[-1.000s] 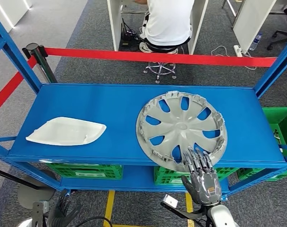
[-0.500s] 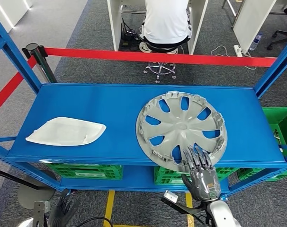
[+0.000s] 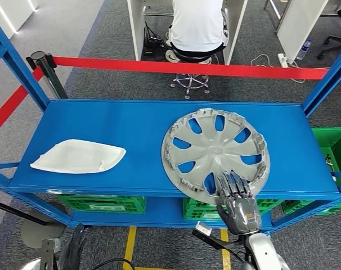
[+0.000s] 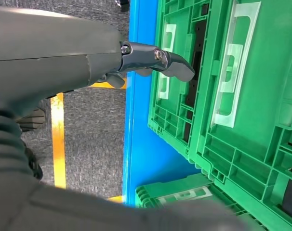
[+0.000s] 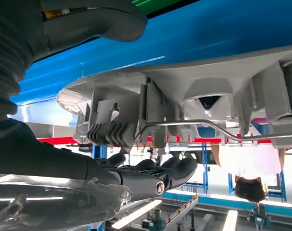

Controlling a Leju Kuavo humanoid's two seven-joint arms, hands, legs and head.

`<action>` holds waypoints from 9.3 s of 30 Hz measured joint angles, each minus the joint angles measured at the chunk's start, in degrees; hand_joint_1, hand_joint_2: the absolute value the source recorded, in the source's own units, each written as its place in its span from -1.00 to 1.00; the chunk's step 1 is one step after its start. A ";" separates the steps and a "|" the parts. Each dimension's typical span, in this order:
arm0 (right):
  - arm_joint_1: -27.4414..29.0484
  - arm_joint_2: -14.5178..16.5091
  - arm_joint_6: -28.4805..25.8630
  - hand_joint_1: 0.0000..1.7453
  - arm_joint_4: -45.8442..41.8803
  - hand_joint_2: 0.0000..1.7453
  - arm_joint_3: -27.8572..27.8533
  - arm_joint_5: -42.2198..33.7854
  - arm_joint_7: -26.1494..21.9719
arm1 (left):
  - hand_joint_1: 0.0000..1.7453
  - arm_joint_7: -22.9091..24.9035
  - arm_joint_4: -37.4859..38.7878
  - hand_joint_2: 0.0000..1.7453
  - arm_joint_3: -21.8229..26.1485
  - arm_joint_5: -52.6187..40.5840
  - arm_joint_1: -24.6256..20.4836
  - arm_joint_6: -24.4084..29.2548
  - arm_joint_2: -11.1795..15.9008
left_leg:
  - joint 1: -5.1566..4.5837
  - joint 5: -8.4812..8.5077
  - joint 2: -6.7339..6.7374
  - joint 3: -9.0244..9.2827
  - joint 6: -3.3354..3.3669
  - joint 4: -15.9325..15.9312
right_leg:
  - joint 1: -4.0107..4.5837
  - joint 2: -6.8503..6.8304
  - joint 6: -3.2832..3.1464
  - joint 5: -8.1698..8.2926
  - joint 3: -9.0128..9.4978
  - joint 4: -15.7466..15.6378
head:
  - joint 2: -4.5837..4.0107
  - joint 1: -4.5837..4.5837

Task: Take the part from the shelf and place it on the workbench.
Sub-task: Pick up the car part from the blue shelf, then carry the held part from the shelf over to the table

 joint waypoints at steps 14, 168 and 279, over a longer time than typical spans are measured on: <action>0.39 0.00 -1.34 1.00 -0.79 1.00 0.00 1.03 0.16 | -1.00 0.01 0.00 -1.00 -0.01 0.34 0.04 0.40 0.00 | 0.00 0.00 0.00 0.01 0.00 0.00 | 0.00 -0.01 0.00 0.00 0.00 0.00 | 0.00 0.01; 9.74 20.33 -4.01 1.00 -46.83 1.00 -15.17 -13.67 -41.27 | -1.00 -0.01 -13.84 1.00 -5.79 0.17 2.67 10.56 -2.70 | -0.12 -7.42 0.60 -3.91 -1.94 14.72 | 0.02 -0.25 -2.12 4.54 -4.18 0.09 | 0.02 -0.01; 15.80 22.40 -4.04 1.00 -49.62 1.00 -18.15 -11.74 -41.16 | -1.00 0.00 -4.50 1.00 -10.10 -0.42 -5.53 11.69 -1.88 | -0.68 2.36 0.94 -1.00 0.79 -1.53 | 0.41 -0.24 0.51 1.05 -1.41 8.13 | 0.02 0.22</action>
